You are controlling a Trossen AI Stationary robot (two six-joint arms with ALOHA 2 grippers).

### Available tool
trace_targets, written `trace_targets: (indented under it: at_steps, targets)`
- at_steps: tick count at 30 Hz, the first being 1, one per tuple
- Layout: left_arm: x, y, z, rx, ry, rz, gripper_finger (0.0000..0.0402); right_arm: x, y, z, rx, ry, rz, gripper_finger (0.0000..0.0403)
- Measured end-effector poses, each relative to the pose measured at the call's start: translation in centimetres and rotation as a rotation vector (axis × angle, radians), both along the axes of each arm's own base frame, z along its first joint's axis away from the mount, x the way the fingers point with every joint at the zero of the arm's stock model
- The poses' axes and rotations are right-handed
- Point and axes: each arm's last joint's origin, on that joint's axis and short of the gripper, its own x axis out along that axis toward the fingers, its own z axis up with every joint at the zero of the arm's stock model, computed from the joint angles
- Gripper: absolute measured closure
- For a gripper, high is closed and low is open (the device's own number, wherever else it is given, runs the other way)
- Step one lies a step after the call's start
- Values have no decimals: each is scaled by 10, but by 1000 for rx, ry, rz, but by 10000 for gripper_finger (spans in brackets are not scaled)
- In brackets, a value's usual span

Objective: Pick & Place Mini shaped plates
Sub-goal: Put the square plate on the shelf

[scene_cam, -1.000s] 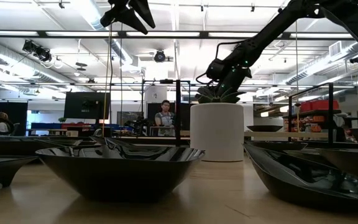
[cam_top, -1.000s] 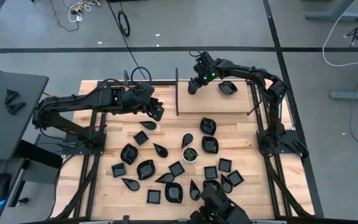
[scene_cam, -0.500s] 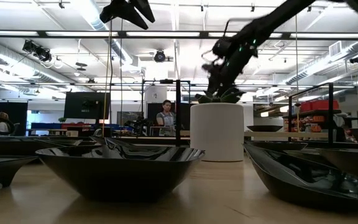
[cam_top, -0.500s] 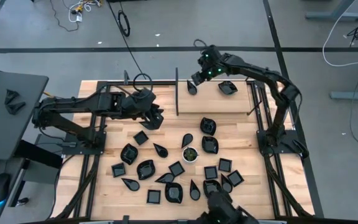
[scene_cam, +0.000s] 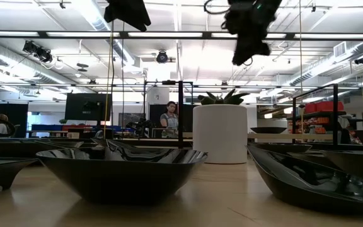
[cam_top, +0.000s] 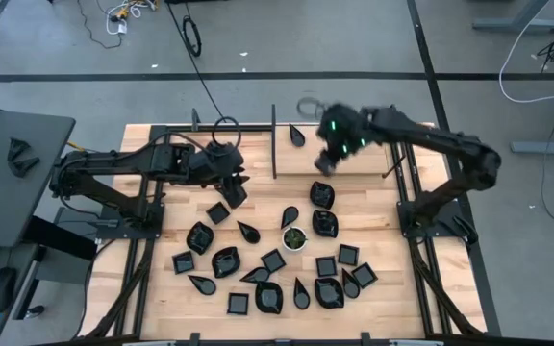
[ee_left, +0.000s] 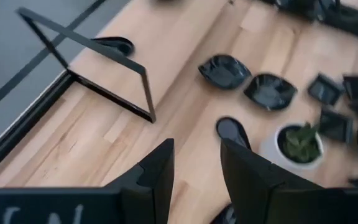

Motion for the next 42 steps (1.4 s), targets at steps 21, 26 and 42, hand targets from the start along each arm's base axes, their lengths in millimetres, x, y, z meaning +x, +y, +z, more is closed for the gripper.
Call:
trace_targets:
  at_steps: [21, 26, 42]
  targets:
    - [-5, -29, -12, 2, 110, -177, 266, -57, 186, -136, 592, 94, 201, 257]
    - [-6, -35, -12, -1, 107, -192, 266, -56, 203, -140, 470, 57, 445, 252]
    - [-6, -35, -12, -4, 93, -142, 266, -55, 220, -166, 37, 48, 692, 238]
